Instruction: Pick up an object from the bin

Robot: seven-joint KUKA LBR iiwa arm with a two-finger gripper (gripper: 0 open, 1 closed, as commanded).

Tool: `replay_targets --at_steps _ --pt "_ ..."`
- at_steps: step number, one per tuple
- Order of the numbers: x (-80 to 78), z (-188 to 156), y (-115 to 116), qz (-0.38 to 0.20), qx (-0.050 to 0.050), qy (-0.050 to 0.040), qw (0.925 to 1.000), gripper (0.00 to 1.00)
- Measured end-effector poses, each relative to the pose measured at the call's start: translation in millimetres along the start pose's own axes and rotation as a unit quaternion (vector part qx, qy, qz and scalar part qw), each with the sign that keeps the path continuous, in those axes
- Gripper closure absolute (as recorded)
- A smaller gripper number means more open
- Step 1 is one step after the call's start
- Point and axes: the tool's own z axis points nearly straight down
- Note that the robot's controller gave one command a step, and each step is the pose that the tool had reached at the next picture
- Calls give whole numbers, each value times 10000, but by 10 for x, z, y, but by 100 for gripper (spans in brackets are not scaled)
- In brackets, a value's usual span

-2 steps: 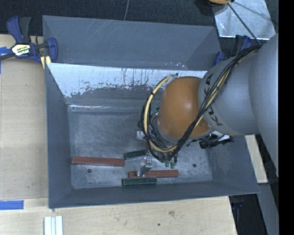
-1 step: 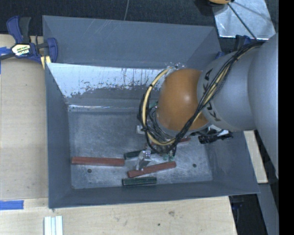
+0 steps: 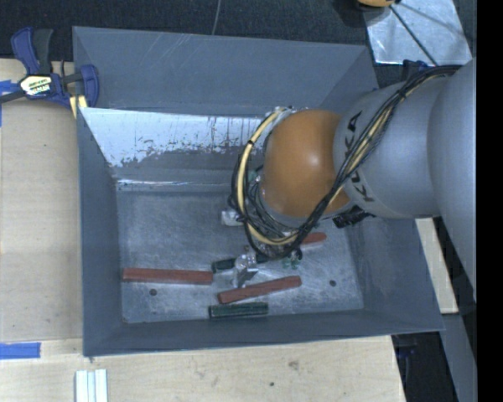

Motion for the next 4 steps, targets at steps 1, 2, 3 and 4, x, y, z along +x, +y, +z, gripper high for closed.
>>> replay_targets --at_steps 1,2,3,4 --pt "270 304 730 -293 2 14 9996 0" --pt "-35 311 -44 156 -43 -56 9999 100" --pt "-35 311 -44 156 -43 -56 9999 100" --pt "-31 289 -42 154 -39 -49 9999 100"
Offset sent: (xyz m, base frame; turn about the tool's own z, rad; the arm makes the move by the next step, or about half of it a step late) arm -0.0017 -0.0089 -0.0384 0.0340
